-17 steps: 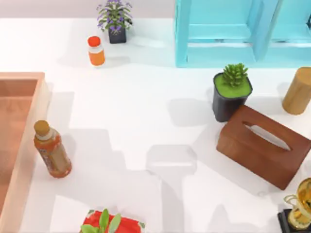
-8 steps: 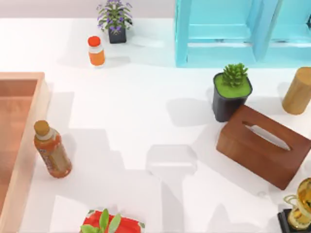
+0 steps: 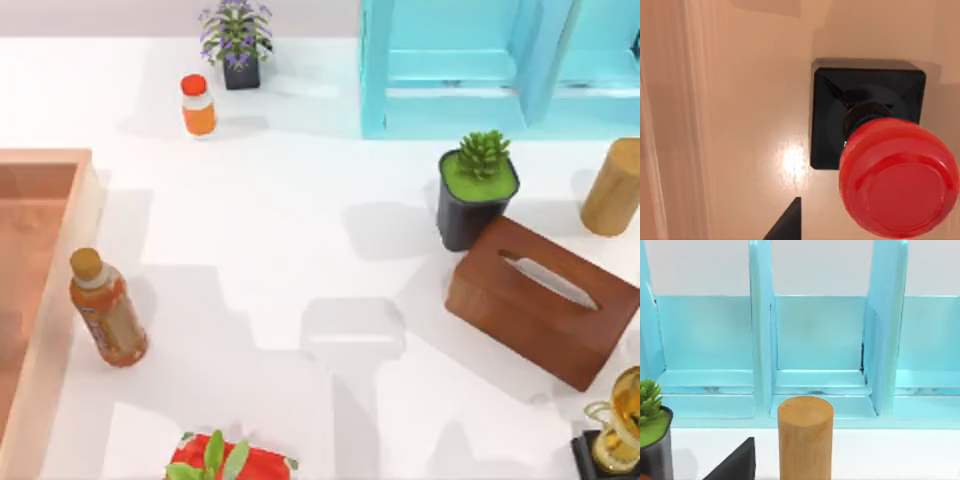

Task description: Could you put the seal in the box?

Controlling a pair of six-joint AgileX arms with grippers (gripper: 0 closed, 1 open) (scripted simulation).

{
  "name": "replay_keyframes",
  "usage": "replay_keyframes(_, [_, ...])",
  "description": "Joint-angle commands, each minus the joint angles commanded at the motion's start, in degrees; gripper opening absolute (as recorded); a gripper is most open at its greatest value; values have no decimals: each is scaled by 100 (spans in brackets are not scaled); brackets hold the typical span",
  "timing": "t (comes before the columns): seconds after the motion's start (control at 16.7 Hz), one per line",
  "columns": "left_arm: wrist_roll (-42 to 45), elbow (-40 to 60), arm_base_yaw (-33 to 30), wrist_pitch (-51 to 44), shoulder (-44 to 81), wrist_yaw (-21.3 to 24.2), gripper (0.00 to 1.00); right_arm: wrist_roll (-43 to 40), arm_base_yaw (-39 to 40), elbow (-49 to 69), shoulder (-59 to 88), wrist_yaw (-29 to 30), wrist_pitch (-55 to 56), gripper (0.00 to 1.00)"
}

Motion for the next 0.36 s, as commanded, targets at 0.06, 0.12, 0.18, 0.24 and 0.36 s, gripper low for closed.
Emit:
replay_keyframes(0.06, [0,0,0,0,0,0,100,0,0,0,0,0,0,100])
replay_keyframes(0.12, [0,0,0,0,0,0,100,0,0,0,0,0,0,100])
replay_keyframes(0.18, [0,0,0,0,0,0,100,0,0,0,0,0,0,100])
replay_keyframes(0.24, [0,0,0,0,0,0,100,0,0,0,0,0,0,100])
replay_keyframes(0.36, [0,0,0,0,0,0,100,0,0,0,0,0,0,100])
